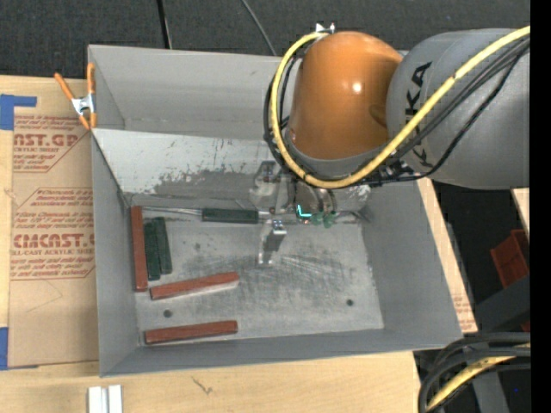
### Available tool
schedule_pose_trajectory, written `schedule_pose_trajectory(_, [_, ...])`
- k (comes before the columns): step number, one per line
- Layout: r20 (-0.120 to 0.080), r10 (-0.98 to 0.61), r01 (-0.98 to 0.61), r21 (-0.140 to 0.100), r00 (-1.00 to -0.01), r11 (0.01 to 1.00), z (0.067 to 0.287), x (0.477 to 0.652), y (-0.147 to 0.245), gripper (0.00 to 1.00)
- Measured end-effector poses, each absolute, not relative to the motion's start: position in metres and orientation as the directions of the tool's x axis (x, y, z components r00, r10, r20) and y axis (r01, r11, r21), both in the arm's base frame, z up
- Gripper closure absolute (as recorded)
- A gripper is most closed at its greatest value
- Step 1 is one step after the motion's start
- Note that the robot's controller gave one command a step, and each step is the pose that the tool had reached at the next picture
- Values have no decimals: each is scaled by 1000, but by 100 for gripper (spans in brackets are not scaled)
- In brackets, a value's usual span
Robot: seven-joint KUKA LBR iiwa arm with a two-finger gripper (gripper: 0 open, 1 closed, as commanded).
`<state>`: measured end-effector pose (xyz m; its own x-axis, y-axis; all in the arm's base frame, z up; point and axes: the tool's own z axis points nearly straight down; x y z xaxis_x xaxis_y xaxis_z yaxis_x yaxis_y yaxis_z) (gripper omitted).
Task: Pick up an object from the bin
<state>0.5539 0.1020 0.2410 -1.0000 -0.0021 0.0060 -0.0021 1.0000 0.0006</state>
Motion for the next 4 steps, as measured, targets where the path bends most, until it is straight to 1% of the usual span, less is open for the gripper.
schedule_pose_trajectory(1, [-2, -1, -1, 1, -1000, 1000, 245, 556, 102, 0])
schedule_pose_trajectory(2, [-8, -14, -14, 3, -1000, 1000, 193, 554, 102, 0])
schedule_pose_trajectory(3, [-1, 97, 97, 1, -995, 995, 147, 540, 102, 0])
schedule_pose_trajectory(4, [-1, 88, 88, 1, -996, 996, 78, 537, 121, 100])
